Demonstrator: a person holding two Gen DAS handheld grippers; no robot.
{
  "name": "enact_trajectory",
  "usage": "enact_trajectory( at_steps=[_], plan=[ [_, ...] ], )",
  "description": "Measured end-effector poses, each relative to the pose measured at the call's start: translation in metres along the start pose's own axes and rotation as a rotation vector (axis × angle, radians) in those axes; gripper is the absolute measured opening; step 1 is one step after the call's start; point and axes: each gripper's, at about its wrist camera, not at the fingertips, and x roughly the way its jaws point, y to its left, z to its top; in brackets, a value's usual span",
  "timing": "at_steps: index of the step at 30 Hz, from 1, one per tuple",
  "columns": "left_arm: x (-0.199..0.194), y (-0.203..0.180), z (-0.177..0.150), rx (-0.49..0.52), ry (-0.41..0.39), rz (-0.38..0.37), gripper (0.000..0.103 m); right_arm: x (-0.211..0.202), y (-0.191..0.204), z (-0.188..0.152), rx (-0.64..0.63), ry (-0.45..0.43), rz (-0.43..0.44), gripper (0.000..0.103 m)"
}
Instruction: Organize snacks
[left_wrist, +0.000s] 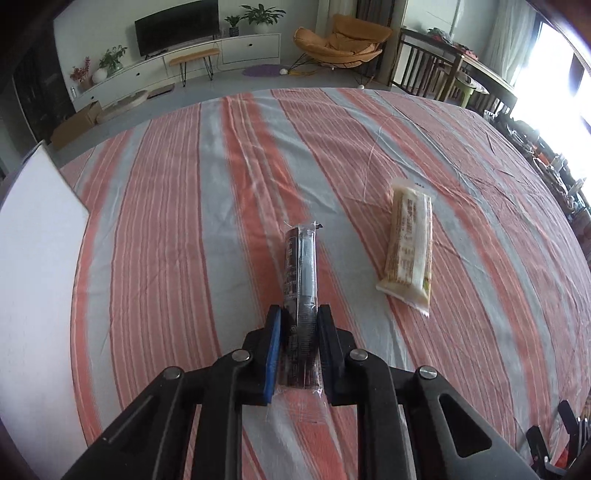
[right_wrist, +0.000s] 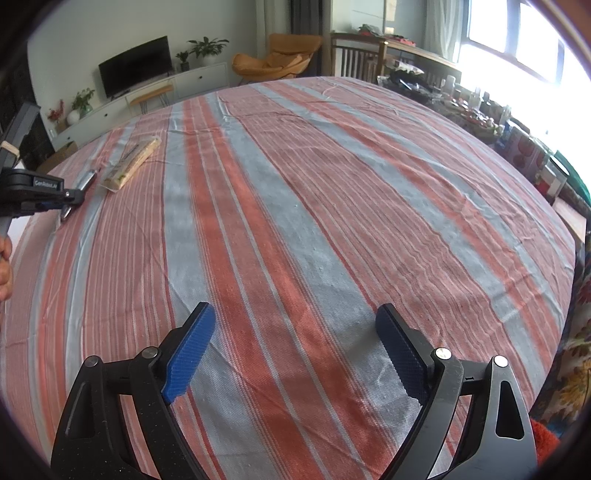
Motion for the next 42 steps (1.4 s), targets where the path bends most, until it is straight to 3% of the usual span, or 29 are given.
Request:
enact_trajectory(
  at_steps=[4, 11, 15, 16, 19, 24, 26, 42],
  plan=[
    [-0.021, -0.010, -0.040, -0.003, 0.019, 0.051, 0.018, 0.000, 0.000, 0.000, 0.000, 0.000, 0.000, 0.091],
    [-0.064, -0.027, -0.121, -0.003, 0.002, 0.035, 0.018, 0.000, 0.000, 0.000, 0.001, 0.000, 0.000, 0.091],
    [-0.072, -0.028, -0.140, 0.000, -0.040, 0.032, 0.021, 0.000, 0.000, 0.000, 0.001, 0.000, 0.000, 0.091],
    [-0.071, -0.027, -0.140, -0.007, -0.046, 0.021, 0.030, 0.000, 0.000, 0.000, 0.000, 0.000, 0.000, 0.091],
    [-0.066, -0.024, -0.140, -0.016, -0.063, 0.010, 0.087, 0.000, 0.000, 0.000, 0.000, 0.000, 0.001, 0.091],
    [-0.058, -0.022, -0.142, 0.005, -0.103, 0.061, 0.095, 0.000, 0.000, 0.000, 0.000, 0.000, 0.000, 0.091],
    [-0.056, -0.022, -0.141, 0.002, -0.100, 0.068, 0.103, 0.000, 0.000, 0.000, 0.000, 0.000, 0.000, 0.091],
    [-0.054, -0.024, -0.142, -0.004, -0.121, 0.074, 0.103, 0.000, -0.001, 0.001, 0.000, 0.000, 0.001, 0.091]
  ],
)
